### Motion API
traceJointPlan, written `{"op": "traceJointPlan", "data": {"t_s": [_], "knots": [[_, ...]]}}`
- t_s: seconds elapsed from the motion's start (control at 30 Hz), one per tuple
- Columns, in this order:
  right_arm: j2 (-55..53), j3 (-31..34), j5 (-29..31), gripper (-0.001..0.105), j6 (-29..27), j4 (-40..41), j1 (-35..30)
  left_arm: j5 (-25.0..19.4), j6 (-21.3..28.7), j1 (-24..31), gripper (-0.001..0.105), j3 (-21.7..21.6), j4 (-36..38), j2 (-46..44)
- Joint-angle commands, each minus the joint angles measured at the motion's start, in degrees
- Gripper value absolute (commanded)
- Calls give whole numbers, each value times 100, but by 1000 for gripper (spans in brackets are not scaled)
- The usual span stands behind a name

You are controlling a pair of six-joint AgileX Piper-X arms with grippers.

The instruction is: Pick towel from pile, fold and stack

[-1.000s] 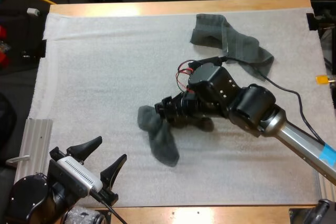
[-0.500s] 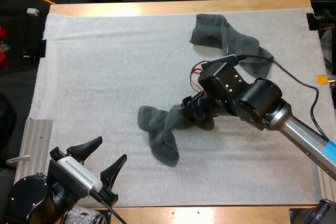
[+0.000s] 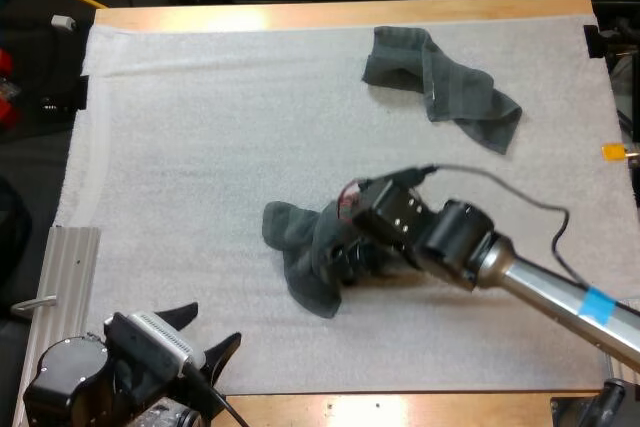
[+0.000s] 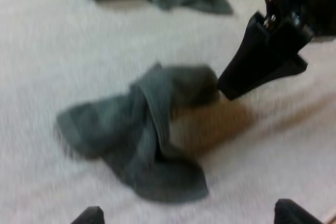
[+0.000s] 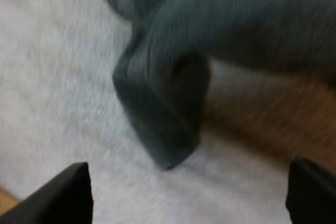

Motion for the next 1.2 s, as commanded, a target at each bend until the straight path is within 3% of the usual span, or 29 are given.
{"op": "traceJointPlan", "data": {"t_s": [0.0, 0.27, 0.5, 0.73, 1.17], "knots": [[-9, 205, -201, 72, 208, -432, 96, 28, -39, -28, 62, -27, 154, 3], [358, 900, -283, 71, 811, -1474, 389, 37, -39, -28, 62, -27, 207, 3], [1112, 901, -416, 57, 1016, -1693, 390, 54, -39, -28, 62, -27, 228, 3], [1558, 901, -416, 52, 1276, -2039, 390, 54, -39, -28, 62, -27, 453, 3], [1606, 901, -237, 0, 1442, -2260, 390, 314, -39, -28, 62, -27, 471, 3]]}}
